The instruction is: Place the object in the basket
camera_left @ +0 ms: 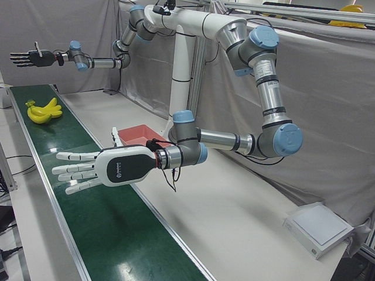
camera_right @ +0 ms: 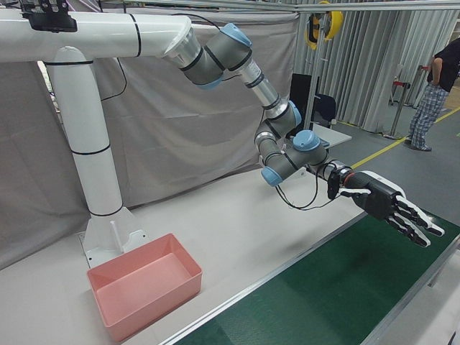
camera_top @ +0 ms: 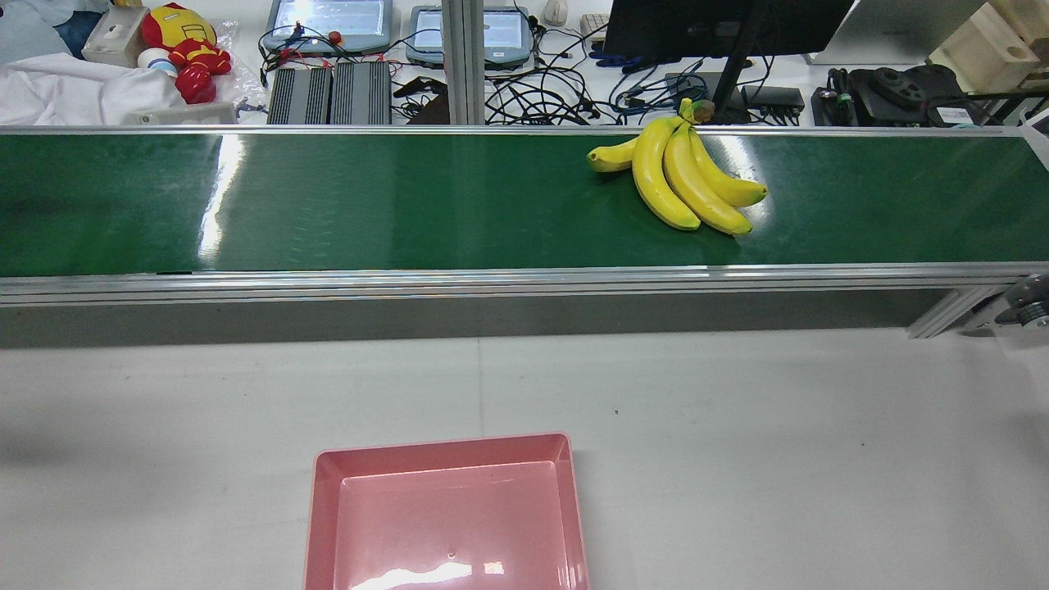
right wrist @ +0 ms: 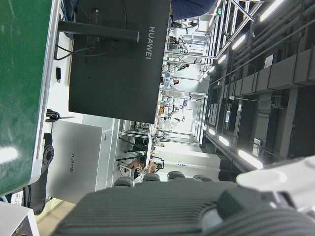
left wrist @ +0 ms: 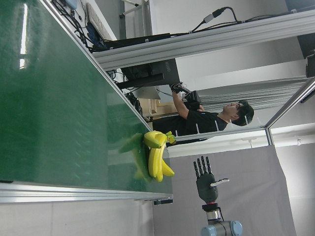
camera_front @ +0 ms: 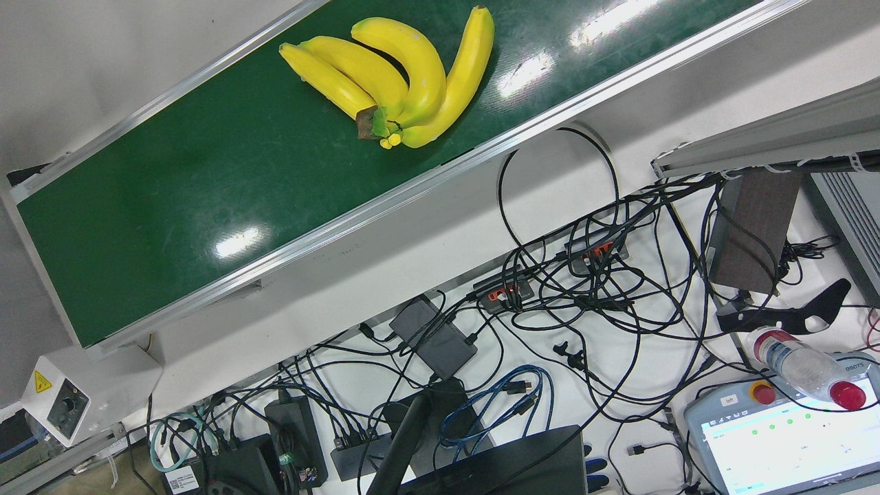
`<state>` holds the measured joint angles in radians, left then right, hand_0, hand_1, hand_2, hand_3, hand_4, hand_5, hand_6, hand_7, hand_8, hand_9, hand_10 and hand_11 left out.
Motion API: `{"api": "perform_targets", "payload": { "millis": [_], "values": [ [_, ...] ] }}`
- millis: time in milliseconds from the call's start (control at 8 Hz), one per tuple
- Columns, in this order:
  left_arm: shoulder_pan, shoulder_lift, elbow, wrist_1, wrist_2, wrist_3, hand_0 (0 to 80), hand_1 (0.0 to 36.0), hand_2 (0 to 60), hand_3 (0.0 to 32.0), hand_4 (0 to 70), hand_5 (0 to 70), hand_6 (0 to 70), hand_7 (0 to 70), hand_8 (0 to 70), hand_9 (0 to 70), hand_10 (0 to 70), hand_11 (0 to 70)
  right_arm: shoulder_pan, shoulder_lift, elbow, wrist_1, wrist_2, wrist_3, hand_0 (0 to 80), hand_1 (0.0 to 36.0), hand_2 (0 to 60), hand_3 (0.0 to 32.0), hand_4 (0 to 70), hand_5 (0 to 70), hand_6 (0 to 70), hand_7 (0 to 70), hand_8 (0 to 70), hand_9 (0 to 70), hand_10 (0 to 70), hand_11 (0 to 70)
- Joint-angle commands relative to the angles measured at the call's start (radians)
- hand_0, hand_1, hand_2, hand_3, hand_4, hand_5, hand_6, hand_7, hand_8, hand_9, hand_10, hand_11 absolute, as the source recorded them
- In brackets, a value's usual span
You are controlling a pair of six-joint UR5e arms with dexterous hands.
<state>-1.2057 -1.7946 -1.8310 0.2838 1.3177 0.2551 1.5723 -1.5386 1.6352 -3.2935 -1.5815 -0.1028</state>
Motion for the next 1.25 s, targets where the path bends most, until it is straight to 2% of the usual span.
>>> {"api": "perform_targets", "payload": {
  "millis": [0, 1125],
  "values": [
    [-0.005, 0.003, -0.002, 0.0, 0.0, -0.003, 48.5, 5.2, 0.0, 6.4, 8.5, 13.5, 0.3, 5.2, 10.1, 8.1, 1.2, 2.7, 0.0, 0.0, 0.0, 0.0, 0.0, 0.0, 0.0, 0.0, 0.0, 0.0, 0.0, 0.0, 0.0, 0.0, 0.0, 0.0, 0.0, 0.0],
    [-0.005, 0.001, -0.001, 0.0, 0.0, -0.003, 48.5, 5.4, 0.0, 5.4, 9.7, 14.0, 0.6, 5.5, 10.4, 8.4, 1.8, 3.4, 0.0, 0.0, 0.0, 0.0, 0.0, 0.0, 0.0, 0.0, 0.0, 0.0, 0.0, 0.0, 0.0, 0.0, 0.0, 0.0, 0.0, 0.0]
  ]
}}
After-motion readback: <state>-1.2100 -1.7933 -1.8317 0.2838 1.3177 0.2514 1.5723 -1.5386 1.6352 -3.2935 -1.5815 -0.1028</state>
